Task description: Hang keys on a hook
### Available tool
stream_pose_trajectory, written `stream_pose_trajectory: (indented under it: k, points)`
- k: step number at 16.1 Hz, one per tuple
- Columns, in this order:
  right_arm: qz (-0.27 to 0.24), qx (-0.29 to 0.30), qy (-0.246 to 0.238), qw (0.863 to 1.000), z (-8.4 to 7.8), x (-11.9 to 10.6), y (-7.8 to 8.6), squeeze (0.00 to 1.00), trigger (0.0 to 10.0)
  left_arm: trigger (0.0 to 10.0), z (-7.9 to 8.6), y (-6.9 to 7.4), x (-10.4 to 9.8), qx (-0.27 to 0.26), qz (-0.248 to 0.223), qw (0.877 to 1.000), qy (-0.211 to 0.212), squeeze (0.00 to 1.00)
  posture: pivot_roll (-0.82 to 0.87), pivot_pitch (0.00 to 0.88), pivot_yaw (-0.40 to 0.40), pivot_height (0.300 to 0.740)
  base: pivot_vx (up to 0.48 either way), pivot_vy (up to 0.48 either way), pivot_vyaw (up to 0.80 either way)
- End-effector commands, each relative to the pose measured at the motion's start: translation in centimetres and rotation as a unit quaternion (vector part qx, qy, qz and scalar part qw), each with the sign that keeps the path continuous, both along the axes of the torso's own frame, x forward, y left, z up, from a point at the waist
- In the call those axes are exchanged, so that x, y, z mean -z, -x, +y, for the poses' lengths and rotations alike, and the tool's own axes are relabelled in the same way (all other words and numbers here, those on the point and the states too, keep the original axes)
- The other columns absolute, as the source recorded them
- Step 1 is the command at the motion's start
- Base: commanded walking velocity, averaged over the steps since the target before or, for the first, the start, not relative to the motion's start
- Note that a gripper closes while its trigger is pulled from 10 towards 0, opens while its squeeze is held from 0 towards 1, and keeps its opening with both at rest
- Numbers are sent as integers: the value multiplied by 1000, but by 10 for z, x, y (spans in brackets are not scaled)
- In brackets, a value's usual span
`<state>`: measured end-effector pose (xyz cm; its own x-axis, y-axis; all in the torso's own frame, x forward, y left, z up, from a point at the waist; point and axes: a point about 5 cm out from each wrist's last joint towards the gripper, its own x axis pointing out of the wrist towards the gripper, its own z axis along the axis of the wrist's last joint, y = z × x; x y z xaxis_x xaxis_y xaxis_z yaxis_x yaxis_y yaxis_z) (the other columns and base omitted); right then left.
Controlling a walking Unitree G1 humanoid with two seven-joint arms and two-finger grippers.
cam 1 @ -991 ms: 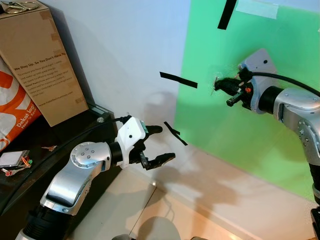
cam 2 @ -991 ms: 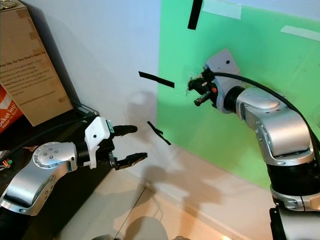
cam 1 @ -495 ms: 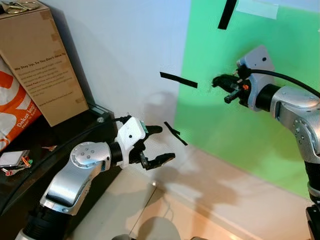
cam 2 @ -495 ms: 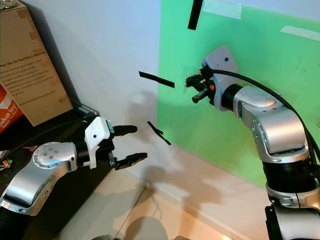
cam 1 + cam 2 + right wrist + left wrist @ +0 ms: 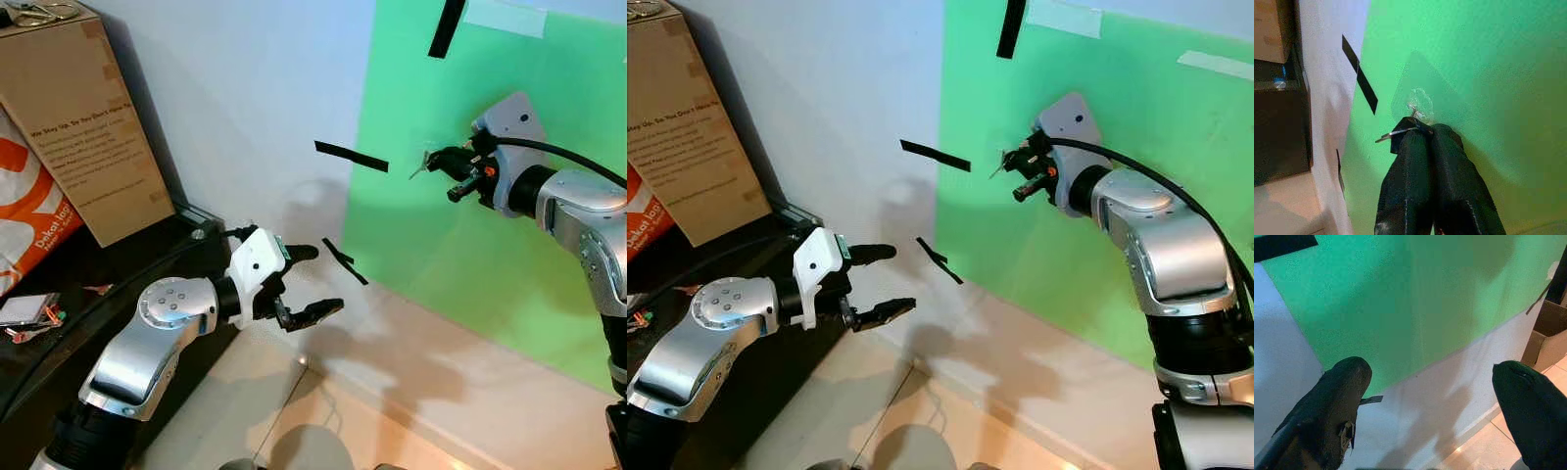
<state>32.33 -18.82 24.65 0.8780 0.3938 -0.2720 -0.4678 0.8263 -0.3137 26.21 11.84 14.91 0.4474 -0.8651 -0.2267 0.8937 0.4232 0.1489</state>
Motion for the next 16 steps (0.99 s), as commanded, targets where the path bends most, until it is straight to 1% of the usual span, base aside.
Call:
stream_pose_trajectory:
  k: [1,3,6,9,16]
  points:
    - [-1,8,13,1000,-3,1,-1,0,10000,10000,1,-4,-5,-7,-16,1000,2,0,-61,0,-13,740,0,0,0]
    - [4,1,14,1000,1,5,0,0,10000,10000,0,-8,-10,-16,-23,1000,13,0,-61,0,-11,740,0,0,0]
    - [6,2,20,1000,-1,7,1,0,10000,10000,0,-9,-12,-20,-27,999,19,0,-62,0,-11,740,0,0,0]
    - [8,-8,22,1000,1,8,3,0,10000,10000,-1,-12,-14,-26,-33,999,29,0,-64,0,-10,740,0,0,0]
    - [-7,-18,20,1000,13,9,0,0,10000,10000,-2,-13,-16,-28,-38,998,34,0,-60,0,-14,740,0,0,0]
